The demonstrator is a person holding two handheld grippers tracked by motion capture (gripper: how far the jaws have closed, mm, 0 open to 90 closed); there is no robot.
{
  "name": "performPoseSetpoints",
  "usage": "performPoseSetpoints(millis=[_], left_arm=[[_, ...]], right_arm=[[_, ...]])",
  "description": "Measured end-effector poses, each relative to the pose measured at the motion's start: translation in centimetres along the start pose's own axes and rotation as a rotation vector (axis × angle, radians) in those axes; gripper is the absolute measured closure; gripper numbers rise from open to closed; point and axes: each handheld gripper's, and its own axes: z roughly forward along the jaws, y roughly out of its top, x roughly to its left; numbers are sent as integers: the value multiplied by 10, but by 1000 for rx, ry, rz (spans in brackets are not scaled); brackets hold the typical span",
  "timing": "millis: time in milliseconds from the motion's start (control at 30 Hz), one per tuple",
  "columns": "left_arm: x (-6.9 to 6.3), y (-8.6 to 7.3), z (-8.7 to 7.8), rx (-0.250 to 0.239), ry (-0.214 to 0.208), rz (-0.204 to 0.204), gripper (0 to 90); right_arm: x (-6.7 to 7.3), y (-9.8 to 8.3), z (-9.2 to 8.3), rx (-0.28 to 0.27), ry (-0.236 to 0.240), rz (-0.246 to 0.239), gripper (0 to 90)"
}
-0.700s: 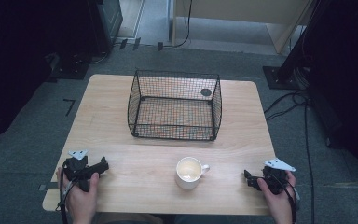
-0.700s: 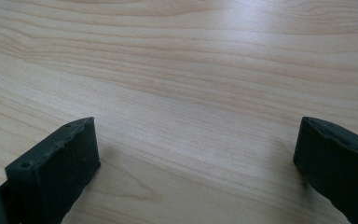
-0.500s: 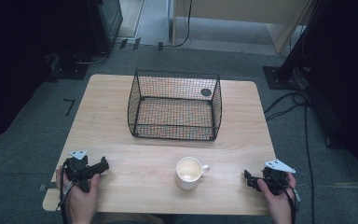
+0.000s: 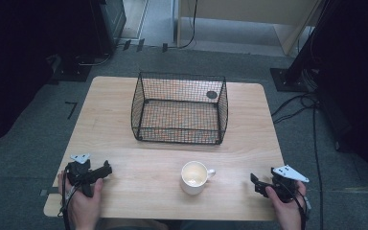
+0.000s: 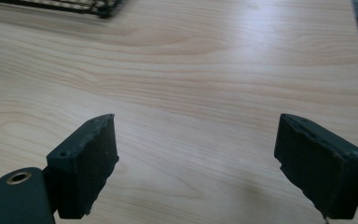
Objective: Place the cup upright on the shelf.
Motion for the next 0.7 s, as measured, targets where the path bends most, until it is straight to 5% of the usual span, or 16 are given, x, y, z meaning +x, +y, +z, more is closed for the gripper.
performPoseSetpoints(millis=[300, 700], left_arm=[[0, 0, 0, -1, 0, -1, 0], [0, 0, 0, -1, 0, -1, 0]], right_arm=[[24, 7, 1, -29, 121, -36, 196], [44, 11, 5, -36, 163, -74, 256]])
